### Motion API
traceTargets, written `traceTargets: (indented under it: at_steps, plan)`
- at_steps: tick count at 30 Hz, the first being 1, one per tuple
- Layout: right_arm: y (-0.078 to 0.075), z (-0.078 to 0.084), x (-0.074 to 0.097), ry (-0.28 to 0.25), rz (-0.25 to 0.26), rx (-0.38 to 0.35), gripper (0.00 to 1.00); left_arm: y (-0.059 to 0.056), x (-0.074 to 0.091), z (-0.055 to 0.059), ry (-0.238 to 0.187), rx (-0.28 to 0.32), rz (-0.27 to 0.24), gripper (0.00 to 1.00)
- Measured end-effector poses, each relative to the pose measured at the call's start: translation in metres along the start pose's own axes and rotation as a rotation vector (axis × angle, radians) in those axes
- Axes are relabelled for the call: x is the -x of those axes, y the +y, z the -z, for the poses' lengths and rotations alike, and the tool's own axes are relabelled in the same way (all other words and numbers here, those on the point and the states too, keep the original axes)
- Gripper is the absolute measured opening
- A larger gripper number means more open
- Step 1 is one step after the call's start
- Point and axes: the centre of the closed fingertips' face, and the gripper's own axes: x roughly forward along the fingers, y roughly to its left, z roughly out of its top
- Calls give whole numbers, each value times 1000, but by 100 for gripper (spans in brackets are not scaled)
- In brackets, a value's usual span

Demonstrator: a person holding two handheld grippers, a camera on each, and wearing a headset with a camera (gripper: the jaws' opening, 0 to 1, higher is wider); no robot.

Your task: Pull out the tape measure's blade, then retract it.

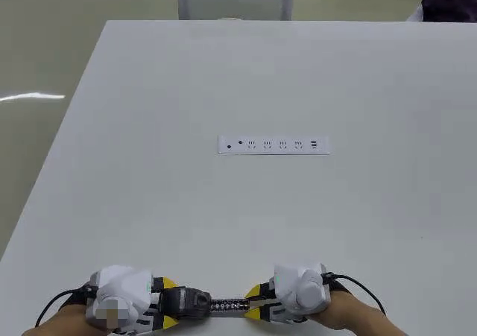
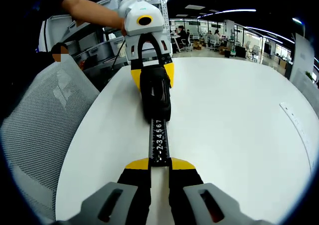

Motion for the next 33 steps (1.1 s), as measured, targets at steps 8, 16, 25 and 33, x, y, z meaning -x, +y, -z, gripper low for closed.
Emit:
traceTargets:
  at_steps: [8,16,25,33]
  plan:
    - [-1,4,4,4,2,7,10,0,0,-1,1,0,1,27]
    - [-2,9,9,9,7,3,10,0,0,-1,4,-1,3,27]
    - [-3,14,14,14,10,0,10,0,-1,-1,4,2,2,27]
    - [-4,18,18,18,11,3,10,0,0,-2,4,3,1,27]
